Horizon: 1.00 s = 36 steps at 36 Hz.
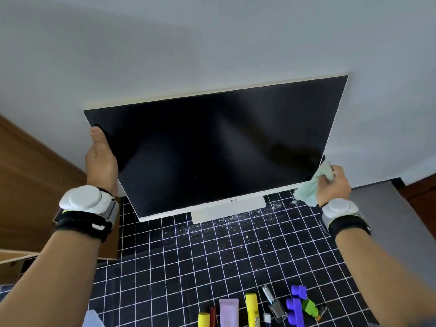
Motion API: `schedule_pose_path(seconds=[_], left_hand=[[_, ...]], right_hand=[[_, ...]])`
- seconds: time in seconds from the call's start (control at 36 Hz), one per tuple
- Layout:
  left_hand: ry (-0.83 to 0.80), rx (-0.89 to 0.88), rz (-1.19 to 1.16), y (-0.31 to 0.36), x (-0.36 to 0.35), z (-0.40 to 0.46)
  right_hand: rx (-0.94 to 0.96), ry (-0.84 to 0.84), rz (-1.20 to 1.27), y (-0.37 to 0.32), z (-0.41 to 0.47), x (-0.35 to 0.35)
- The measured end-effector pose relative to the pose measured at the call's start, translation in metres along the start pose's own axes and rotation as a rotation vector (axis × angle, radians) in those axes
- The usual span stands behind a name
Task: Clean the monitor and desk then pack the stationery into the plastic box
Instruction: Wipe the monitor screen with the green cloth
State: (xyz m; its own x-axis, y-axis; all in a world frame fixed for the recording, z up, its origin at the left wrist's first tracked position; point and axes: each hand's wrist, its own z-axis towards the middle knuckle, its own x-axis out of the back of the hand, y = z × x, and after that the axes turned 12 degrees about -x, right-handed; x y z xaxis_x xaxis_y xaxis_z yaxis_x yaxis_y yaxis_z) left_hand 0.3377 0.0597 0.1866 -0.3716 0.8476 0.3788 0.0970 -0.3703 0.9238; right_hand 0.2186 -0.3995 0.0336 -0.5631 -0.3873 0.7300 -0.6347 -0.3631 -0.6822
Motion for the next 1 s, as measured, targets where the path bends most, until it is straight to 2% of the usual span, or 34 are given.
schedule_pose_path(seconds=[0.08, 0.25, 0.33, 0.44, 0.56, 0.72, 1.0], left_hand=[[-0.006, 0.006, -0.021, -0.001, 0.001, 0.001], [-0.003, -0.002, -0.006, -0.005, 0.000, 0.003], [0.000, -0.020, -0.027, -0.008, 0.001, 0.004], [0.007, -0.041, -0.033, -0.010, 0.002, 0.006], [0.009, -0.039, -0.058, -0.010, 0.003, 0.006], [0.011, -0.038, -0.063, -0.012, 0.000, 0.007], [0.011, -0.039, -0.051, -0.017, 0.002, 0.012]], right_hand=[[-0.007, 0.037, 0.074, -0.002, -0.011, 0.001], [0.217, -0.064, 0.153, -0.024, -0.075, -0.021], [0.367, -0.171, 0.142, -0.042, -0.117, -0.042], [0.544, -0.412, 0.169, -0.073, -0.174, -0.067], [0.654, -0.547, 0.117, -0.099, -0.212, -0.091], [0.800, -0.582, -0.043, -0.102, -0.237, -0.111], [0.828, -0.498, -0.136, -0.097, -0.237, -0.112]])
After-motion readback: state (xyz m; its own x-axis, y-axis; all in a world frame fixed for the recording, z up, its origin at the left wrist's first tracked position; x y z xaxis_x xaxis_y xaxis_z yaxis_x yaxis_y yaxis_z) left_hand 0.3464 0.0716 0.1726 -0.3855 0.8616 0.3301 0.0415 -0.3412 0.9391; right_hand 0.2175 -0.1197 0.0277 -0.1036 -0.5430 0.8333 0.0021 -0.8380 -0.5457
